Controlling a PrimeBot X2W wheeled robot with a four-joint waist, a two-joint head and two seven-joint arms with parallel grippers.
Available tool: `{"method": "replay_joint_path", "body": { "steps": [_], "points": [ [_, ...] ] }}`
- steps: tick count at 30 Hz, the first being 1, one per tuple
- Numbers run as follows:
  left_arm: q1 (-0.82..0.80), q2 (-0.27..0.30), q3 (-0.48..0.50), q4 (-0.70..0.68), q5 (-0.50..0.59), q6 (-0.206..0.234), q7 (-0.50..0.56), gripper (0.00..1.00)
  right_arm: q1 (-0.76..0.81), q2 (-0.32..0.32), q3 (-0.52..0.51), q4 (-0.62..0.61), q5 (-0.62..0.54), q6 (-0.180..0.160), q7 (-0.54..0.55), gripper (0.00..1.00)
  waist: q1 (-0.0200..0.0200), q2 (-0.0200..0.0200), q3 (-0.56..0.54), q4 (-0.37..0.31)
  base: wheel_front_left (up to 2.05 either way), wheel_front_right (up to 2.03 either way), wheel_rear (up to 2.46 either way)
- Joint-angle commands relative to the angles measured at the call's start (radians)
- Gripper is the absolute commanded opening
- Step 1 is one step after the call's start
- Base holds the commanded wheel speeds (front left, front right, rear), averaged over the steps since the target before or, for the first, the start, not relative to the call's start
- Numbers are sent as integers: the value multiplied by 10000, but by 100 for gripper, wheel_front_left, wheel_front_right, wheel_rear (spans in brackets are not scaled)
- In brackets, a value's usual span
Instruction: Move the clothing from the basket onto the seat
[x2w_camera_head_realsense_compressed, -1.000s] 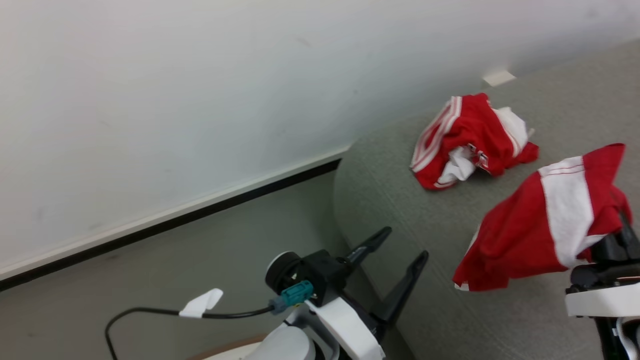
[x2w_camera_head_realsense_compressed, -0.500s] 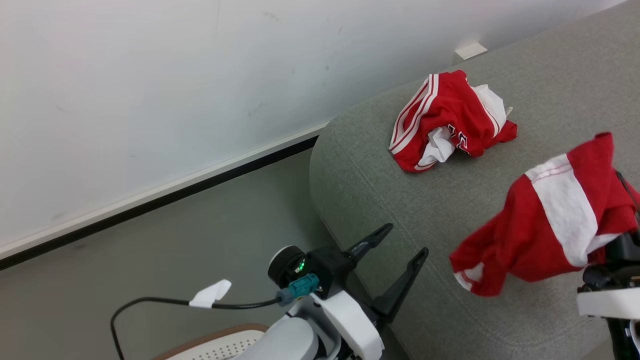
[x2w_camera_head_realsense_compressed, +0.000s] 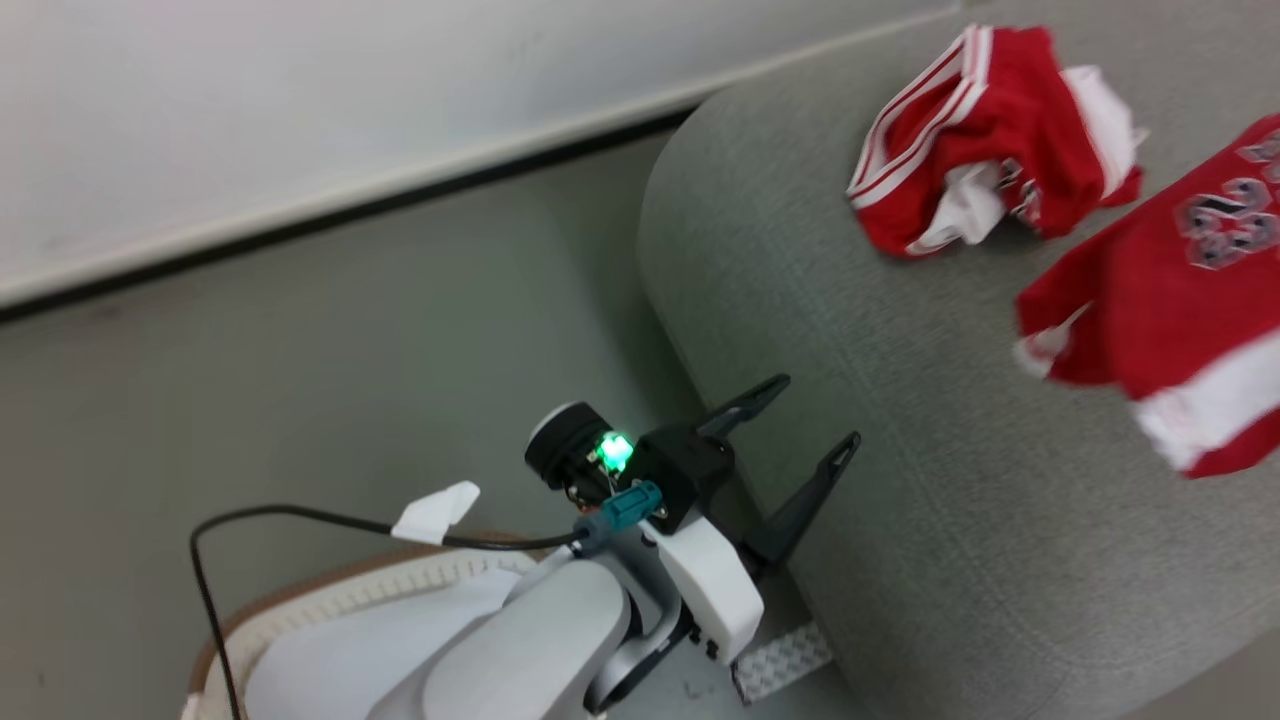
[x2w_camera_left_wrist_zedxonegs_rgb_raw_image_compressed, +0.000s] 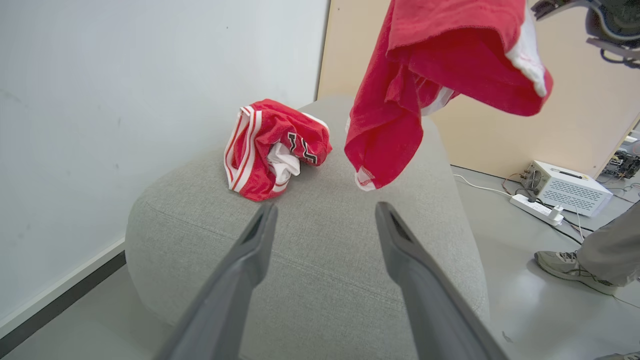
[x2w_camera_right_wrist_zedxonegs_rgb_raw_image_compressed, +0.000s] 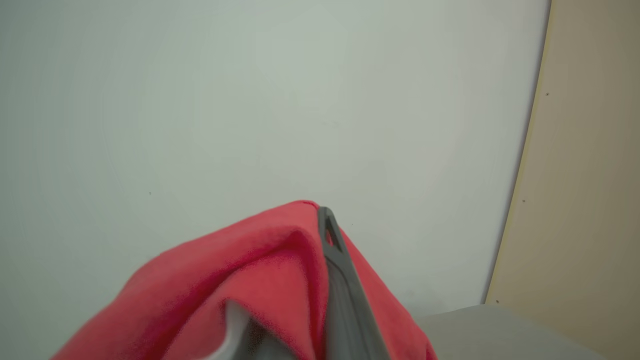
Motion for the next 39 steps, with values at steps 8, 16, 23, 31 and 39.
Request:
{"method": "replay_joint_path", "body": {
  "steps": [8,16,23,31,39],
  "points": [
    [-1001,339,-44,-212,466,-6,421,100,-1640,-1132,-998,2367,-249,-26,0,0,-2,-1,2631,1172,0,0,0],
    [-1288,509,-78,-293,576,79,571,100,-2328,-1189,293,6282,-700,-26,6,0,-2,-1,3452,1575,0,0,0],
    [-1248,479,-73,-99,434,126,379,100,-2709,-1156,2186,8280,418,-26,822,0,-2,-1,3292,1682,0,0,0],
    [-897,445,-81,221,208,157,0,100,-2837,-1462,3851,8365,1475,-26,760,100,-2,-1,2246,1500,0,0,0],
    [44,327,191,639,-371,318,-708,100,-2060,-2495,5776,7470,2423,-26,1394,100,-2,-1,-34,1460,0,0,0]
  ]
}}
